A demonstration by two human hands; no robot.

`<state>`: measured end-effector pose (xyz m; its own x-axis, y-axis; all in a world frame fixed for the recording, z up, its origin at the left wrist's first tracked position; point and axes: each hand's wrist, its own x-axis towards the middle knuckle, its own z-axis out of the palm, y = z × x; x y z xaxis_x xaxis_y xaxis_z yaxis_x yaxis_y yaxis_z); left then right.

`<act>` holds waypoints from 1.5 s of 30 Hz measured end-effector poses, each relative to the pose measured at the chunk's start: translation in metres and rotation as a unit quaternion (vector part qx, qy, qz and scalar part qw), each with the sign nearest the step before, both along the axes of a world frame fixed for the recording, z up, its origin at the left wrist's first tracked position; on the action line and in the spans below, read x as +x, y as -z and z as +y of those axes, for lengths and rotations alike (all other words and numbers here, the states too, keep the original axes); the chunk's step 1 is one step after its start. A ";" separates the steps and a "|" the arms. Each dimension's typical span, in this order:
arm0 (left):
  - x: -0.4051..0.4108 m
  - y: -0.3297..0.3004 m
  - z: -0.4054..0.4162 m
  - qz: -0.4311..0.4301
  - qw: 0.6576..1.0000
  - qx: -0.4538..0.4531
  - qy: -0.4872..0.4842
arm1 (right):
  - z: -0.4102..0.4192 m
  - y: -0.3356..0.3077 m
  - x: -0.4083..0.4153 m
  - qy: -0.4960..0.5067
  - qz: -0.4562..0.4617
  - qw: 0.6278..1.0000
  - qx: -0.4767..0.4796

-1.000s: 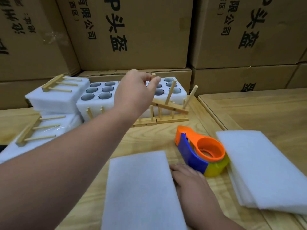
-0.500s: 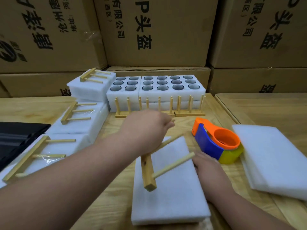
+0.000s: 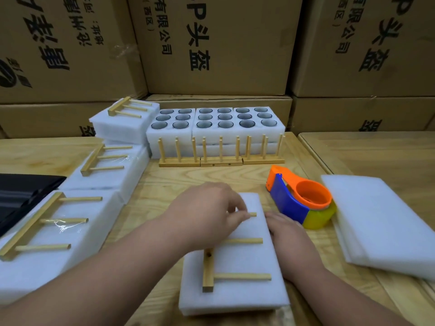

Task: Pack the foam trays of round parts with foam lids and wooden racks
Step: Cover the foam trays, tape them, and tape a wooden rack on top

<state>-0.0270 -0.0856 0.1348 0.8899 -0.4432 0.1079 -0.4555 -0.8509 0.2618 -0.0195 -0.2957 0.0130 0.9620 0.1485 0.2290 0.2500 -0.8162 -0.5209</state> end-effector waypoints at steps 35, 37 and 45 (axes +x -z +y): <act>-0.023 0.050 0.030 0.063 0.863 -0.458 -0.204 | -0.003 0.003 0.002 -0.025 0.003 1.000 0.010; -0.033 0.064 0.039 0.153 0.762 -0.577 -0.251 | -0.004 0.003 -0.001 -0.018 0.024 0.995 0.094; -0.047 0.101 0.022 0.303 0.546 -0.750 -0.218 | 0.024 -0.009 -0.023 -0.087 0.234 0.739 0.625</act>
<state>-0.0743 -0.0636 0.0335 0.9494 0.0086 -0.3140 0.2611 0.5341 0.8041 -0.0421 -0.2716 0.0216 0.9708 0.2323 -0.0593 -0.1511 0.4004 -0.9038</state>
